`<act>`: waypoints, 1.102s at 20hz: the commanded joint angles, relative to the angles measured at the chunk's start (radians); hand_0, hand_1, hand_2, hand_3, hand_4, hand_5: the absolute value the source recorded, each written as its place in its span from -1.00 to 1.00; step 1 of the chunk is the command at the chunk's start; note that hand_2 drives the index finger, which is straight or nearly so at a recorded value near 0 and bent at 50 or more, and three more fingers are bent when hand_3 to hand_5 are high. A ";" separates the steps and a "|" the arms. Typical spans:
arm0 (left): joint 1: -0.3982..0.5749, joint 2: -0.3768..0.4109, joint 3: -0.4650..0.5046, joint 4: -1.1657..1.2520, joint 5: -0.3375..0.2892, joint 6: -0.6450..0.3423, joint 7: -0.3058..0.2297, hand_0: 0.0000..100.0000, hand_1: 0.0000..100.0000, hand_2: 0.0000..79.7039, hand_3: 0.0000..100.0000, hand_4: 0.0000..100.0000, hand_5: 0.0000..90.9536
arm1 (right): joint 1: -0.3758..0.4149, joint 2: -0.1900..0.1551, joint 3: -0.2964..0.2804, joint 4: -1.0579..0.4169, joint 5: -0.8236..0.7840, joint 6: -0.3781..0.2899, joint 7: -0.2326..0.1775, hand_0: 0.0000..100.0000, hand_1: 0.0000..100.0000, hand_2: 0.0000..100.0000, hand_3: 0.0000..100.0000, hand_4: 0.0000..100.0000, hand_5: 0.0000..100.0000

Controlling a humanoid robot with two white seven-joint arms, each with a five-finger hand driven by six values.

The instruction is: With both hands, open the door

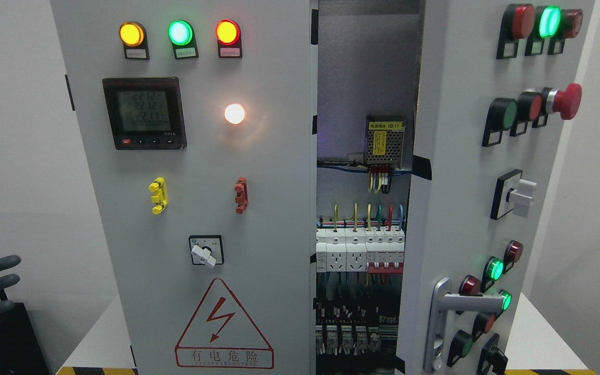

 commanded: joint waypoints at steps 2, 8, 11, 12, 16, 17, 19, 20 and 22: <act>-0.090 0.205 -0.067 -0.017 0.057 0.000 -0.006 -1.00 -1.00 -1.00 -1.00 -1.00 -1.00 | 0.000 0.000 0.000 0.000 0.000 0.000 0.000 -0.24 -1.00 -1.00 -1.00 -1.00 -1.00; -0.746 0.205 -0.750 -0.019 0.058 0.000 -0.004 -1.00 -1.00 -1.00 -1.00 -1.00 -1.00 | 0.000 0.000 0.000 0.000 0.000 0.000 0.000 -0.24 -1.00 -1.00 -1.00 -1.00 -1.00; -0.881 0.188 -0.894 -0.025 0.054 0.001 -0.003 -1.00 -1.00 -1.00 -1.00 -1.00 -1.00 | 0.000 0.000 0.000 0.000 0.000 0.000 0.000 -0.24 -1.00 -1.00 -1.00 -1.00 -1.00; -0.921 0.180 -0.940 -0.031 0.052 0.003 -0.001 -1.00 -1.00 -1.00 -1.00 -1.00 -1.00 | 0.000 0.000 0.000 0.000 0.000 0.000 0.000 -0.24 -1.00 -1.00 -1.00 -1.00 -1.00; -1.098 0.140 -1.166 -0.033 0.044 0.037 0.003 -1.00 -1.00 -1.00 -1.00 -1.00 -1.00 | 0.000 0.000 0.000 0.000 0.000 0.000 0.000 -0.24 -1.00 -1.00 -1.00 -1.00 -1.00; -1.131 0.134 -1.210 -0.033 0.044 0.037 0.003 -1.00 -1.00 -1.00 -1.00 -1.00 -1.00 | 0.000 0.000 0.000 0.000 0.000 0.000 0.000 -0.24 -1.00 -1.00 -1.00 -1.00 -1.00; -1.225 0.124 -1.327 -0.034 0.044 0.037 0.003 -1.00 -1.00 -1.00 -1.00 -1.00 -1.00 | 0.000 0.000 0.000 0.000 0.000 0.000 0.000 -0.24 -1.00 -1.00 -1.00 -1.00 -1.00; -1.286 0.120 -1.400 -0.034 0.044 0.037 0.003 -1.00 -1.00 -1.00 -1.00 -1.00 -1.00 | 0.000 0.000 0.000 0.000 0.000 0.000 0.000 -0.24 -1.00 -1.00 -1.00 -1.00 -1.00; -1.424 0.087 -1.555 -0.031 0.043 0.037 0.003 -1.00 -1.00 -1.00 -1.00 -1.00 -1.00 | 0.000 0.000 0.000 0.000 0.000 0.000 0.000 -0.24 -1.00 -1.00 -1.00 -1.00 -1.00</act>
